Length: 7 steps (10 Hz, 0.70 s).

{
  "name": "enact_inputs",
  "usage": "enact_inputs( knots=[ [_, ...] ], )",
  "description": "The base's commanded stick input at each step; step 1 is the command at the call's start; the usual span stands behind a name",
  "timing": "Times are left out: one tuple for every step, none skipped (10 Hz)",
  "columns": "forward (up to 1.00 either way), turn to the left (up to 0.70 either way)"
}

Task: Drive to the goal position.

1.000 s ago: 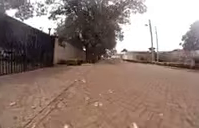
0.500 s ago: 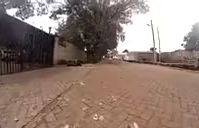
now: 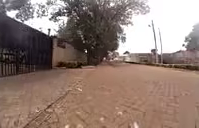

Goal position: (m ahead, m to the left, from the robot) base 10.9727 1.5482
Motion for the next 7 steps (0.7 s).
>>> enact_inputs(
  knots=[
    [0.70, 0.00],
    [0.70, 0.00],
    [0.70, 0.00],
    [0.70, 0.00],
    [0.70, 0.00],
    [0.70, 0.00],
    [0.70, 0.00]
  ],
)
